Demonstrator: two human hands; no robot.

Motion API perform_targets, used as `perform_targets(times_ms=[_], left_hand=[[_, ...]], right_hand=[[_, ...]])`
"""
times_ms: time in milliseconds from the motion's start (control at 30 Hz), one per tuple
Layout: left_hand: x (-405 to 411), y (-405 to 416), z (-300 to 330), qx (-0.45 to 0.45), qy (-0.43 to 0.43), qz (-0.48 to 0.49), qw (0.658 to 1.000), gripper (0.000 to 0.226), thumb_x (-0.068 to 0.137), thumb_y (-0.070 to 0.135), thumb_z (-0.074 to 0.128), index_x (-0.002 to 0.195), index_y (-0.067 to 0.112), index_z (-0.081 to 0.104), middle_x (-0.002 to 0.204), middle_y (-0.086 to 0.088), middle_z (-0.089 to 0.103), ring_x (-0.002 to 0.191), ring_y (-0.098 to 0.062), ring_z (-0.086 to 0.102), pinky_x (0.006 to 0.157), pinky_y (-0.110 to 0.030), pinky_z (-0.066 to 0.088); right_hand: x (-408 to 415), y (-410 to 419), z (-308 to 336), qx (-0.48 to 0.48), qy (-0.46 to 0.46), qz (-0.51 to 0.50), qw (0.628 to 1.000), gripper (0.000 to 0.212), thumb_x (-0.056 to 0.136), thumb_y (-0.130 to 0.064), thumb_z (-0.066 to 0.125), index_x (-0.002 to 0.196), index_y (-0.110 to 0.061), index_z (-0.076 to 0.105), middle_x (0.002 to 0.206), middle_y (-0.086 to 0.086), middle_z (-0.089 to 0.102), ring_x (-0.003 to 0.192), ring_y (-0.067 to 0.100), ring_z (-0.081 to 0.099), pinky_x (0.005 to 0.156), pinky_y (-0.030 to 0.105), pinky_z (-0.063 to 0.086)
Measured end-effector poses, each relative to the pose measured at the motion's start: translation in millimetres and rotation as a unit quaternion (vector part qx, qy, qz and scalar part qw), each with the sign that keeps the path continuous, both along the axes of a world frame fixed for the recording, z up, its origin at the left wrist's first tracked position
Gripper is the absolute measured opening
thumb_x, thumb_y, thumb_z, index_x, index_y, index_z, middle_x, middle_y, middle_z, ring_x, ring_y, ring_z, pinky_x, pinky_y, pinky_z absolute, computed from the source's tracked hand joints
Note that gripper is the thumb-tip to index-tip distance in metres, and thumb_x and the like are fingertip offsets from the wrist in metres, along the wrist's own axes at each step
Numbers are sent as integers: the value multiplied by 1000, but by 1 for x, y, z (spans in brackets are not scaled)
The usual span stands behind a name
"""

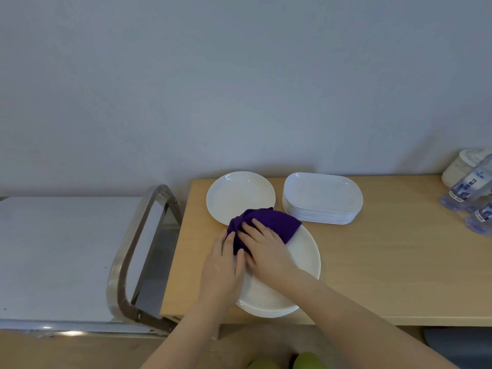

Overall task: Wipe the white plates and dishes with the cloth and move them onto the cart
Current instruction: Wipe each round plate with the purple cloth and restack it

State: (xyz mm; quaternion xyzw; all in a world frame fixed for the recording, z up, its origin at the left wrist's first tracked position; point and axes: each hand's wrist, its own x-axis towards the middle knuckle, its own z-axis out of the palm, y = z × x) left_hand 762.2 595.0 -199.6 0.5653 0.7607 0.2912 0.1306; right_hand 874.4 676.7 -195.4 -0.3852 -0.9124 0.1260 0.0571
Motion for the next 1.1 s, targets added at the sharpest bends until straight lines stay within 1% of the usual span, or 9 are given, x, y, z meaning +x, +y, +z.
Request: perform_targets(times_ms=[133,233,367,467,600,733,900,1033,1100], left_hand=[[0,1,1,1,-4,4,1000,48,99,34,34,144,17,34,143,2,39,126,-10,42,103,-32,42],[0,2,2,-24,-8,13,1000,52,99,39,31,147,20,27,146,3,35,128,-12,41,104,-33,42],[1,2,1,-51,1,28,998,52,99,44,26,147,23,22,148,6,31,130,-11,38,108,-32,38],[1,1,1,-44,-1,32,999,52,99,44,26,146,24,24,148,6,32,129,-10,38,108,-31,39],[1,1,0,-32,-18,26,999,53,98,44,25,146,21,27,147,4,34,130,-12,38,107,-36,39],[1,-1,1,-6,-31,15,999,54,97,45,25,145,21,30,145,5,37,129,-11,39,106,-36,40],[2,-1,3,10,-18,6,1000,63,92,52,16,143,19,35,142,3,41,124,-10,43,102,-35,43],[4,-3,6,10,-18,9,1000,68,90,56,10,143,19,33,141,2,42,122,-11,44,102,-34,44],[5,-3,7,5,-18,14,1000,69,90,56,9,143,19,32,140,1,42,121,-12,46,101,-35,45]], right_hand=[[9,6,2,27,-36,10,999,48,99,-36,35,146,-29,28,156,-8,22,144,18,15,114,38,20],[19,11,2,34,-57,-54,996,46,100,-33,31,146,-27,30,156,-7,22,143,20,16,113,40,19],[31,6,-5,41,-60,-152,986,46,102,-29,27,148,-23,26,156,-4,23,144,20,15,115,37,16],[27,2,-6,19,-39,-173,984,45,101,-28,29,146,-24,30,156,-4,24,144,20,13,116,38,13],[18,2,-3,-19,7,-147,989,46,96,-34,39,141,-29,37,153,-8,29,143,19,15,115,38,12],[8,-3,0,-55,32,-95,993,46,94,-38,43,139,-31,40,151,-11,31,140,14,21,113,36,16],[5,-18,5,-87,38,-41,995,44,94,-37,40,138,-31,41,151,-13,31,140,13,23,113,38,13],[8,-38,12,-116,36,16,992,45,96,-31,36,141,-26,38,149,-10,36,139,14,23,115,40,12],[14,-46,17,-147,32,40,988,44,96,-27,35,139,-25,42,147,-10,38,139,12,22,116,38,10]])
